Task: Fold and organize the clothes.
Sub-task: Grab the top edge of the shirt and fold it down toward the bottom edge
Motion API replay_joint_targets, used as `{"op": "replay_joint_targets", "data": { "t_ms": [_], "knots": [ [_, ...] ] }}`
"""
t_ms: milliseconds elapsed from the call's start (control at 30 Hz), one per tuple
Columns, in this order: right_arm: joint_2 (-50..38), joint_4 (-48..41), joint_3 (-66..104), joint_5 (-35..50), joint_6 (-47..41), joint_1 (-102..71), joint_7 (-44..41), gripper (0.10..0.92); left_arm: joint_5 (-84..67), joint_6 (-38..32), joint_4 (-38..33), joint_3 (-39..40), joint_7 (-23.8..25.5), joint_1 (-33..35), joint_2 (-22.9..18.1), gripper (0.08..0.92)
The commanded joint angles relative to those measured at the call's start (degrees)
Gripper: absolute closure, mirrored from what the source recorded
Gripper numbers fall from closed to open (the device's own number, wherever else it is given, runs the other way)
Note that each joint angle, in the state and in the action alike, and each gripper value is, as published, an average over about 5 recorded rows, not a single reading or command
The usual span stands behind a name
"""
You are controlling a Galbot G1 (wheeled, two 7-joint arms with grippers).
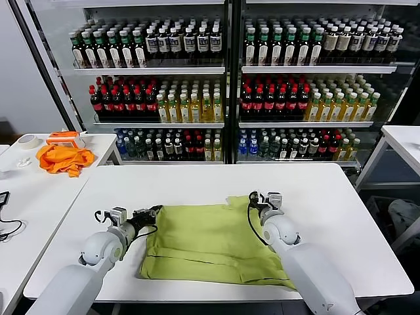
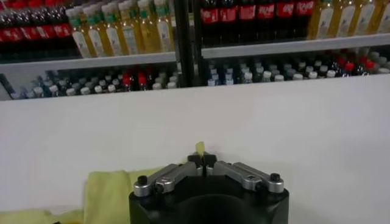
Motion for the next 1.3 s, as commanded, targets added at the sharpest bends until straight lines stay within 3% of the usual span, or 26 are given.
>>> {"op": "replay_joint_targets", "data": {
  "t_ms": [33,333,633,1300],
  "knots": [
    [-3.9,12.4,0.9,0.2,-0.7,-4.1,1.8,0.92,-1.3,-2.3,-3.7,-0.4,0.3,0.8,1.9,0.916],
    [-8.8,25.8,6.6,-0.7,-2.9,-17.0,3.8,0.92,-1.6,-1.9,-13.5,-4.8,0.2,11.8,4.2,0.916],
    [-10.5,35.1,11.7,-2.0,-4.5,-27.2,6.2,0.92,-0.7,-2.6,-17.1,-7.2,-0.1,16.7,4.4,0.916],
    [-10.4,38.8,14.9,-5.7,-4.9,-37.0,5.3,0.92,0.0,-4.3,-17.2,-8.4,1.1,19.7,5.0,0.916]
  ]
}}
